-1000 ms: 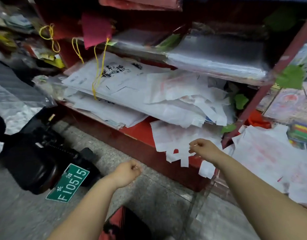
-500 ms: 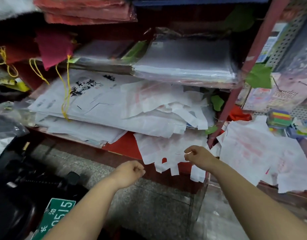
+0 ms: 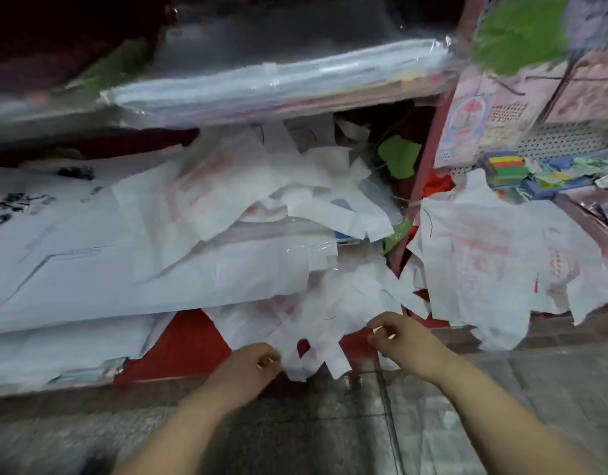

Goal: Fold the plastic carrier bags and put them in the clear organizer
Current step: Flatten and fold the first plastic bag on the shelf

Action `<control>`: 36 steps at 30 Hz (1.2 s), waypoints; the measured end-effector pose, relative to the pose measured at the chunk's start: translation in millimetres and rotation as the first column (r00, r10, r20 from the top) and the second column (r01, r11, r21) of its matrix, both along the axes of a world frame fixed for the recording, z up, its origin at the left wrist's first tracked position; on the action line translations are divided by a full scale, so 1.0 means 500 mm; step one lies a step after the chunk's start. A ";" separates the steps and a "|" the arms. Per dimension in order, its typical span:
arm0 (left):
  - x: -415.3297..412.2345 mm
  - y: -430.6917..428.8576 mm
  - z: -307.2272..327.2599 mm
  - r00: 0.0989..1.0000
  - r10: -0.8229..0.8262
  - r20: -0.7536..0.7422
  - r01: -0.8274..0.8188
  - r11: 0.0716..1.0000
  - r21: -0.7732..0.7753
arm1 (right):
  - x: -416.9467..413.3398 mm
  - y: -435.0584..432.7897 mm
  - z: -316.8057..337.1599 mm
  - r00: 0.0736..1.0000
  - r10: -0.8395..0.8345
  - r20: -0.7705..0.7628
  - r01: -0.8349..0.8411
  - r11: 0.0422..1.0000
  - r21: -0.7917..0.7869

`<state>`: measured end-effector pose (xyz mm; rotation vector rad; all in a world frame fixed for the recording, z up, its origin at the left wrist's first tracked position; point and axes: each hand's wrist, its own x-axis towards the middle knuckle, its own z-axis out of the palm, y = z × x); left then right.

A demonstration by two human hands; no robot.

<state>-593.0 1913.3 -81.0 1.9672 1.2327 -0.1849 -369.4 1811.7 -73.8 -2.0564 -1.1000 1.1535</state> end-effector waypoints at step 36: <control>-0.164 0.077 -0.450 0.973 -0.217 0.080 0.102 0.712 0.695 | -0.148 0.006 -0.389 0.819 -0.176 0.547 -0.019 0.943 0.332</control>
